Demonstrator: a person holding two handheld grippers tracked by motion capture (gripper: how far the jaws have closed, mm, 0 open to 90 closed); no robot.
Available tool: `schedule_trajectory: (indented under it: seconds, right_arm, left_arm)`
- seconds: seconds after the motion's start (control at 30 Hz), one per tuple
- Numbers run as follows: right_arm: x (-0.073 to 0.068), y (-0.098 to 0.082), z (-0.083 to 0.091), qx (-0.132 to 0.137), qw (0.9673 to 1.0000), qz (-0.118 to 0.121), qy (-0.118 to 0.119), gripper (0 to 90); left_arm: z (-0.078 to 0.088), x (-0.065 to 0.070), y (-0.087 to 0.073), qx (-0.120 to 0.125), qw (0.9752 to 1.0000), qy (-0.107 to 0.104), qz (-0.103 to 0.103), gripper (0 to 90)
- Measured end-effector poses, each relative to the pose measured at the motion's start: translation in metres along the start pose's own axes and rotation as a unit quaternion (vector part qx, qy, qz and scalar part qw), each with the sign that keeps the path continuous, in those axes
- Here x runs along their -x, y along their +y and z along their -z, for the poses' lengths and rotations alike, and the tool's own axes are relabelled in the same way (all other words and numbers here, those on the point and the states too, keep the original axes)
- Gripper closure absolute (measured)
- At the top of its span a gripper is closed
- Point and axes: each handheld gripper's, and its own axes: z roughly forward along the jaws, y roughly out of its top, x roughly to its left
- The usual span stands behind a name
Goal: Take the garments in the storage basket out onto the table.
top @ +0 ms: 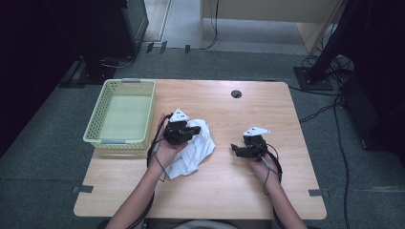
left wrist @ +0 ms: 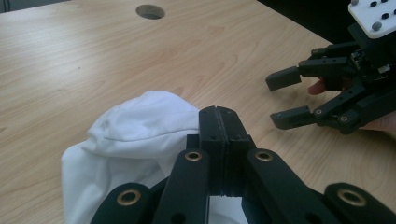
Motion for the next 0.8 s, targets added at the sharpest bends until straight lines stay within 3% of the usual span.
schedule_trajectory:
  seconds: [0.2, 0.43, 0.73, 0.8]
  right_arm:
    - [-0.011, 0.008, 0.008, 0.030, 0.9995, 0.010, 0.010, 35.1]
    - [-0.020, 0.015, 0.016, 0.057, 0.9980, 0.003, 0.029, 35.4]
    - [-0.027, 0.017, 0.014, 0.054, 0.9979, 0.010, 0.035, 35.5]
    - [-0.027, 0.017, 0.015, 0.055, 0.9978, 0.010, 0.036, 39.5]
  left_arm:
    - [-0.005, 0.008, 0.003, -0.001, 0.9999, -0.010, -0.006, 90.0]
    - [-0.014, 0.016, 0.003, -0.011, 0.9997, -0.017, -0.013, 90.0]
    - [-0.024, 0.027, 0.007, -0.013, 0.9993, -0.024, -0.026, 90.0]
    - [-0.027, 0.029, 0.007, -0.019, 0.9990, -0.028, -0.028, 90.0]
